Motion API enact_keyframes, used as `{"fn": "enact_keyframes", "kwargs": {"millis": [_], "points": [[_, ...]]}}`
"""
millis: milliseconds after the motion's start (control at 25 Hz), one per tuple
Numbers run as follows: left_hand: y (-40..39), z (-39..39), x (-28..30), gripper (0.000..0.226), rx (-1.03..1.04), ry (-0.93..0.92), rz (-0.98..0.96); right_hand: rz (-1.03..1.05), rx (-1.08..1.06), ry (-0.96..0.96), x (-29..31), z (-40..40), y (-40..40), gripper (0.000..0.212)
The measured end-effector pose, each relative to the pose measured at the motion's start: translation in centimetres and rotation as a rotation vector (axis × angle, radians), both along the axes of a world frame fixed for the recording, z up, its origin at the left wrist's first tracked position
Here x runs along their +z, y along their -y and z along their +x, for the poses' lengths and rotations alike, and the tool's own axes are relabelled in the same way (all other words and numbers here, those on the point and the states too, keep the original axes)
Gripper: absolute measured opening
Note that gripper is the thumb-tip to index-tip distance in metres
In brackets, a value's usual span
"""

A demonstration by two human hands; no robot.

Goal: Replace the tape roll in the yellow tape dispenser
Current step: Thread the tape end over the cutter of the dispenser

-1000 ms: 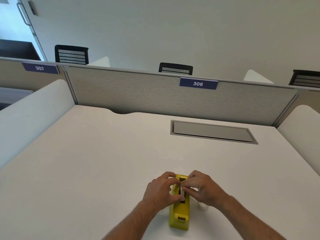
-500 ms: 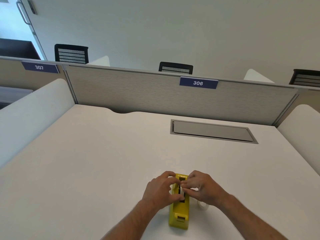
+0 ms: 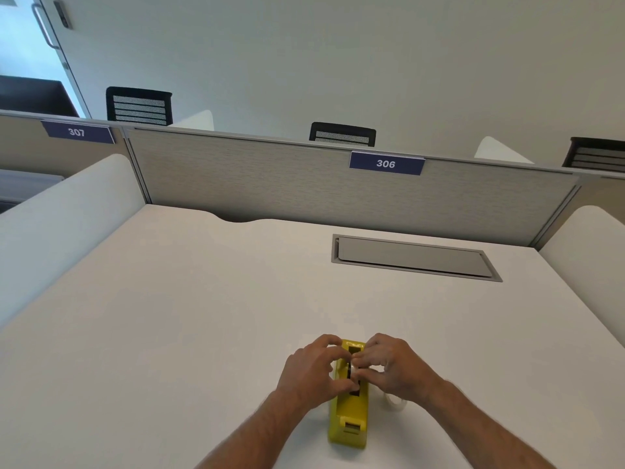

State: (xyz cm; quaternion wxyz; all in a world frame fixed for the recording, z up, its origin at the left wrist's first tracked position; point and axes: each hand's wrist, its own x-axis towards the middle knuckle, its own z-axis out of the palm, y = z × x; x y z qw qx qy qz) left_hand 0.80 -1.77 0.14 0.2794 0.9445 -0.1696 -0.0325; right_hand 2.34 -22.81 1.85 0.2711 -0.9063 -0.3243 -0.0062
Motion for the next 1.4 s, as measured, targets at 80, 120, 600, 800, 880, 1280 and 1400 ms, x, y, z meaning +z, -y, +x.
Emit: {"fn": "enact_keyframes", "kwargs": {"millis": [80,120,600,800,880,1280,1400], "points": [[0.0,0.0,0.0,0.056,0.008,0.000,0.000,0.029,-0.011,0.023,-0.2,0.0,-0.2,0.010],[0.0,-0.1,0.0,0.055,0.011,0.000,-0.001,0.045,-0.017,0.033,-0.3,-0.1,-0.3,0.010],[0.0,-0.1,0.0,0.055,0.005,0.008,0.021,0.073,-0.054,0.105,-0.7,-0.6,-0.6,0.008],[0.0,0.0,0.0,0.055,0.007,0.022,0.029,0.148,-0.134,-0.001,-0.6,-0.9,-0.7,0.012],[0.0,0.0,-0.1,0.056,0.006,0.022,0.030,0.154,-0.151,-0.011,-0.5,-0.9,-0.9,0.012],[0.1,0.0,0.0,0.056,-0.003,0.014,0.045,0.113,-0.148,0.088,-0.9,-1.0,-1.4,0.002],[0.1,0.0,0.1,0.056,-0.006,0.020,0.041,0.104,-0.145,0.082,-0.8,-0.9,-1.4,0.002]]}}
